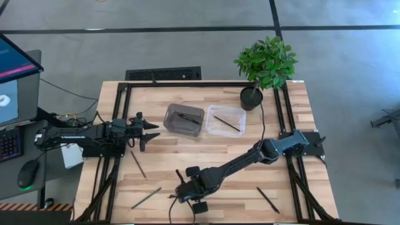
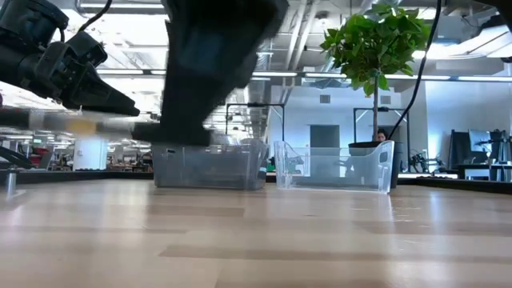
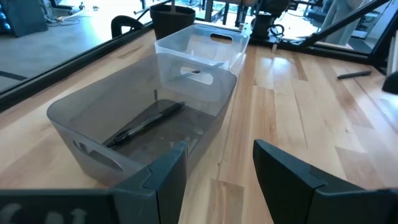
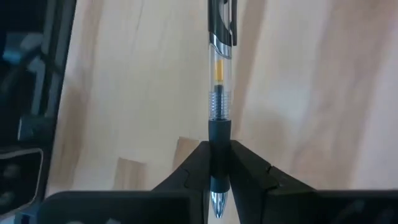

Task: Sort pens & pencils
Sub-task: Put the left black pen into the black bin

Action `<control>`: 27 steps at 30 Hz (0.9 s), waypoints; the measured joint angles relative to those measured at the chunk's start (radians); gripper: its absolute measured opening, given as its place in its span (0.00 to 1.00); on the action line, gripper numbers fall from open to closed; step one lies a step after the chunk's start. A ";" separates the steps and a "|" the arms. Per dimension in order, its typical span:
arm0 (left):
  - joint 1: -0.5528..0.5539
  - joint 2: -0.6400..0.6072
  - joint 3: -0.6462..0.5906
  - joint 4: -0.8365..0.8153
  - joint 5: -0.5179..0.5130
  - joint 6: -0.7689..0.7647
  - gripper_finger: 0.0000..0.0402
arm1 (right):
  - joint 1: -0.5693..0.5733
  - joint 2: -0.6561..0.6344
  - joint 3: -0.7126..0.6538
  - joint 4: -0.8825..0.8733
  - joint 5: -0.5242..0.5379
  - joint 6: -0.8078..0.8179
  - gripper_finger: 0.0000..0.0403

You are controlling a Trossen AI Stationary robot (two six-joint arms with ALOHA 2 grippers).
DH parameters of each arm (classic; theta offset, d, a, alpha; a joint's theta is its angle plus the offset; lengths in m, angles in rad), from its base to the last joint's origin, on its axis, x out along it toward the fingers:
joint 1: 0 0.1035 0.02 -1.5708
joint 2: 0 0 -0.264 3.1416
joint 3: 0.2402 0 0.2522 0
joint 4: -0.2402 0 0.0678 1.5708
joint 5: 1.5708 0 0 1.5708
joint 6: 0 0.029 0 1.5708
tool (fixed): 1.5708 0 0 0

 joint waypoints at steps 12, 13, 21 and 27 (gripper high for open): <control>0.000 0.000 0.000 -0.009 0.076 -0.020 0.43 | -0.131 -0.092 0.030 -0.108 0.090 0.009 0.18; 0.000 0.000 0.000 -0.009 0.081 -0.020 0.43 | -0.150 -0.105 0.028 -0.132 0.092 0.004 0.18; 0.000 0.000 0.000 -0.013 0.101 -0.020 0.43 | -0.332 -0.144 0.030 -0.174 0.110 -0.034 0.18; 0.000 0.008 0.000 -0.014 0.102 -0.020 0.43 | -0.463 -0.152 0.029 -0.176 0.109 -0.080 0.18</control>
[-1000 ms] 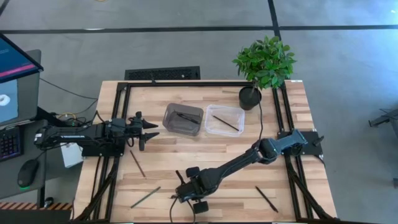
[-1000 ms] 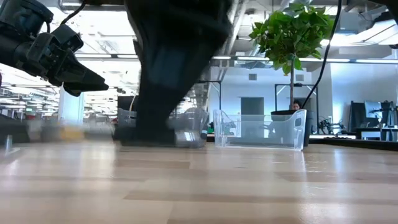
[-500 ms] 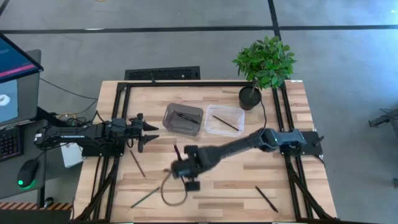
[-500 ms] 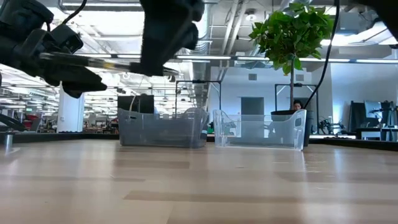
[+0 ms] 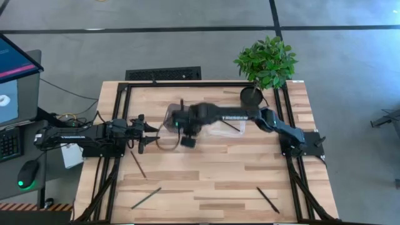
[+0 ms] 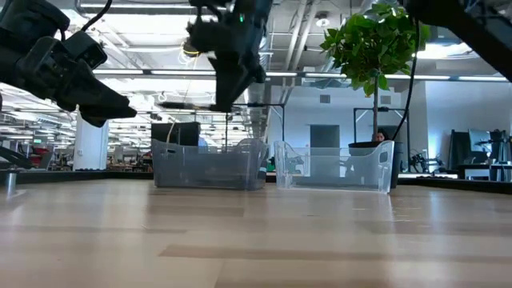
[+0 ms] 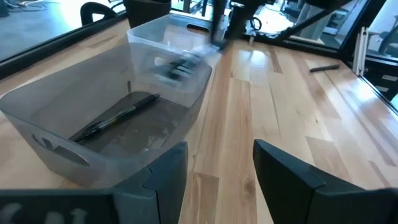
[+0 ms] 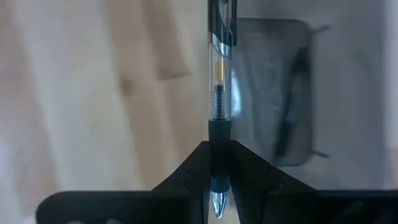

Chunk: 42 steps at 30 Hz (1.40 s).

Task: Sort pens & pencils
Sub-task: Put the left black pen into the black bin

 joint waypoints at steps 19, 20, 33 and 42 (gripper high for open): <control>0.000 0.001 0.000 -0.001 0.002 0.003 0.43 | -0.109 0.093 0.000 -0.013 -0.051 0.010 0.18; 0.000 0.001 0.000 0.000 0.002 0.003 0.43 | -0.109 0.095 0.000 -0.010 -0.051 0.018 0.18; 0.000 0.001 0.000 -0.001 0.001 0.003 0.43 | -0.109 0.095 -0.013 0.007 -0.050 0.043 0.20; 0.000 0.001 0.000 -0.001 0.001 0.003 0.43 | -0.109 0.095 -0.013 0.007 -0.050 0.054 0.22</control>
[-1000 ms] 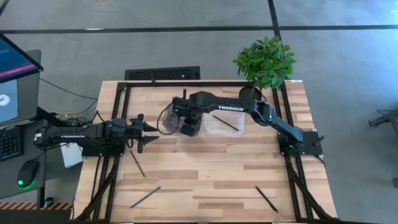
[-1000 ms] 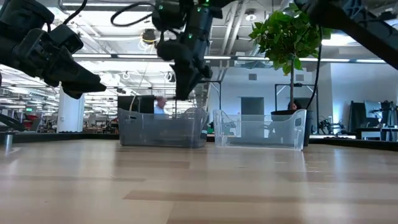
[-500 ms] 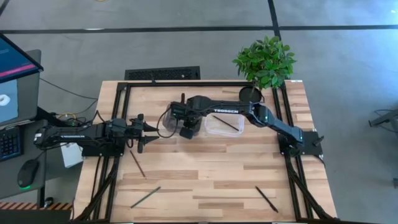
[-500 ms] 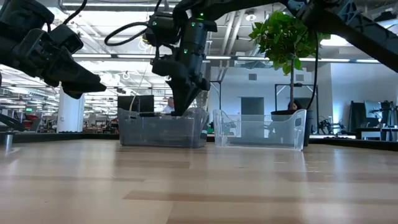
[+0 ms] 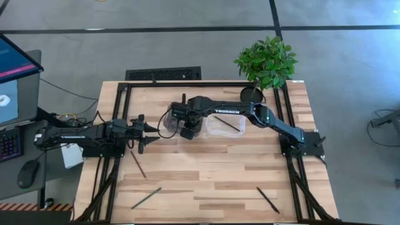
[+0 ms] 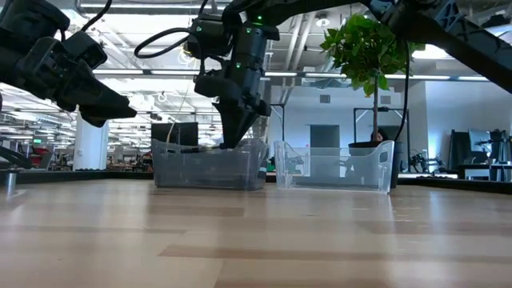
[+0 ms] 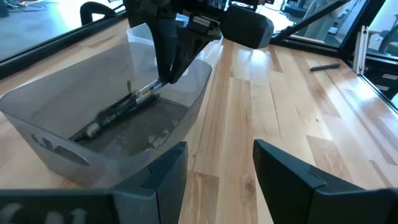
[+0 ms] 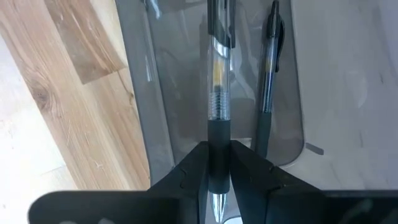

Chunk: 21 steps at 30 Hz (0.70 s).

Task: Sort pens & pencils
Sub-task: Put the left black pen into the black bin

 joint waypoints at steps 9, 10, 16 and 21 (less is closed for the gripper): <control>0.000 0.000 0.000 0.000 0.000 0.000 0.43 | 0.000 0.000 0.000 0.000 0.000 0.008 0.22; 0.000 0.000 0.000 0.000 0.000 0.000 0.43 | 0.000 0.000 0.000 0.001 0.000 0.008 0.22; 0.000 0.000 0.000 0.000 -0.001 0.000 0.43 | 0.000 0.000 0.000 0.000 0.001 0.008 0.22; 0.000 0.000 0.000 0.000 -0.001 0.000 0.43 | 0.000 0.000 0.000 0.000 0.001 0.007 0.24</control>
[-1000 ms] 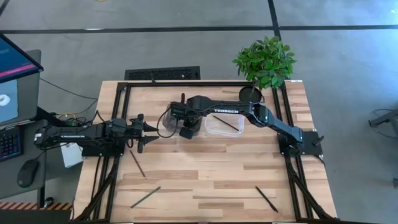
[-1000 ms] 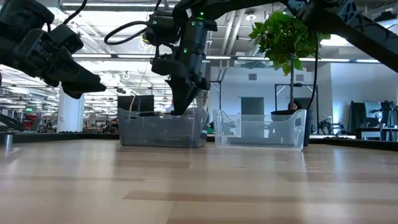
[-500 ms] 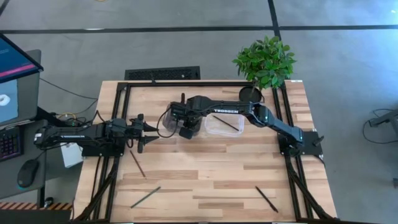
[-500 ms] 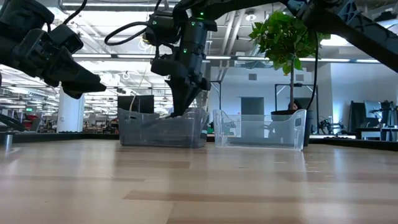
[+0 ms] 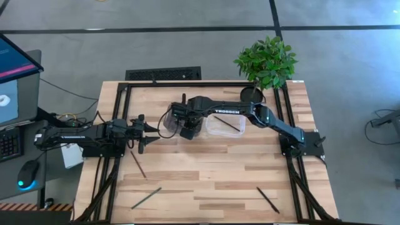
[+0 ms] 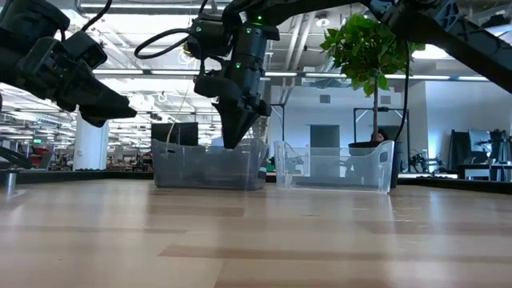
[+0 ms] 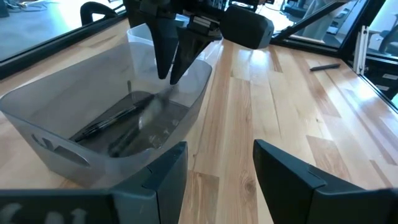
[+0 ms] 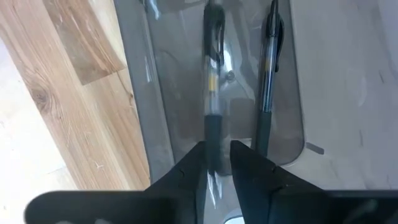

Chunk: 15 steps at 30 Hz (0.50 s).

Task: Sort pens & pencils
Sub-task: Put the left black pen into the black bin, then put the black pen into the black bin

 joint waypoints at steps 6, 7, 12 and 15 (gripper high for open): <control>0.000 0.000 0.000 0.000 0.000 0.000 0.43 | 0.000 0.000 0.000 0.000 0.019 0.000 0.36; 0.000 0.000 0.000 0.000 0.000 0.003 0.43 | 0.000 0.000 0.000 0.001 0.019 0.000 0.38; 0.000 0.000 0.000 0.000 0.000 0.042 0.43 | 0.000 -0.005 0.001 0.008 0.019 0.000 0.45; 0.000 0.000 0.000 0.000 -0.001 0.063 0.43 | 0.001 -0.006 0.027 -0.023 0.019 0.000 0.47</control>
